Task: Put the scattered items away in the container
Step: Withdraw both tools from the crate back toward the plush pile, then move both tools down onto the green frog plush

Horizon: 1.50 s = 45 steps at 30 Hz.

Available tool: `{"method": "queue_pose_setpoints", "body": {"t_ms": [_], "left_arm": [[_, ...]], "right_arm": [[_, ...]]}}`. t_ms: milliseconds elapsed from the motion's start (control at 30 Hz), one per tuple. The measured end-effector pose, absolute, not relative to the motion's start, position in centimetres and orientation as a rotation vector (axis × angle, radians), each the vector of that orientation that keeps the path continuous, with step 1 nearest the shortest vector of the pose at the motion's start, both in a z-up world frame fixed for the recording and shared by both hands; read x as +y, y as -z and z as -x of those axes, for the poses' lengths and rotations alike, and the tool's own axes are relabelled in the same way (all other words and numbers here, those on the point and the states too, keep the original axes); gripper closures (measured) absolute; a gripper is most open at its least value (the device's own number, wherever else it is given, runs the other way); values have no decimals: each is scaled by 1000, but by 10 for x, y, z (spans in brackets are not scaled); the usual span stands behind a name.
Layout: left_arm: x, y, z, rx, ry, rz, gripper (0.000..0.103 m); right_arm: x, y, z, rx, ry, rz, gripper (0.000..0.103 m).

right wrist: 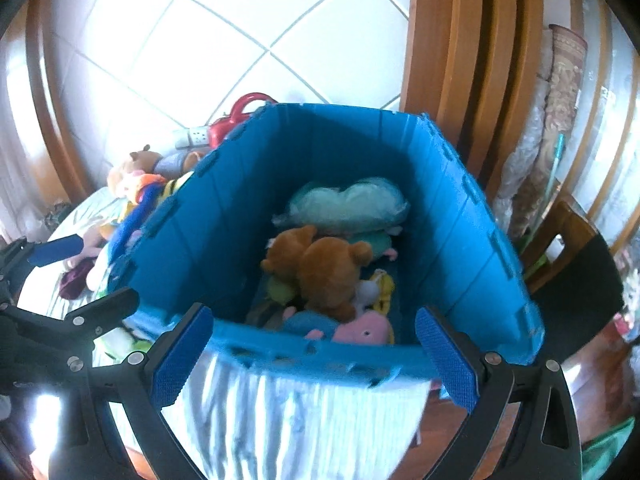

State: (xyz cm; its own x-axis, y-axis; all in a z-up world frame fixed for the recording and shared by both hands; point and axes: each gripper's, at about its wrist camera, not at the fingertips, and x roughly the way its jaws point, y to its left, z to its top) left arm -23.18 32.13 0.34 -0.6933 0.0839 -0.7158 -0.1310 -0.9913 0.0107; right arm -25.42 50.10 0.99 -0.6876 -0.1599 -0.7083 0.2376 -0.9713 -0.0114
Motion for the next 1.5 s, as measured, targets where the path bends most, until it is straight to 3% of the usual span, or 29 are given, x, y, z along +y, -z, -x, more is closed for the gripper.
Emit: {"method": "queue_pose_setpoints", "body": {"t_ms": [633, 1500], "left_arm": [[253, 41, 157, 55, -2884, 1139, 2], [79, 131, 83, -255, -3139, 1306, 2]], "right_arm": [[437, 36, 184, 115, 2611, -1098, 1], [284, 112, 159, 229, 2411, -1103, 1]]}}
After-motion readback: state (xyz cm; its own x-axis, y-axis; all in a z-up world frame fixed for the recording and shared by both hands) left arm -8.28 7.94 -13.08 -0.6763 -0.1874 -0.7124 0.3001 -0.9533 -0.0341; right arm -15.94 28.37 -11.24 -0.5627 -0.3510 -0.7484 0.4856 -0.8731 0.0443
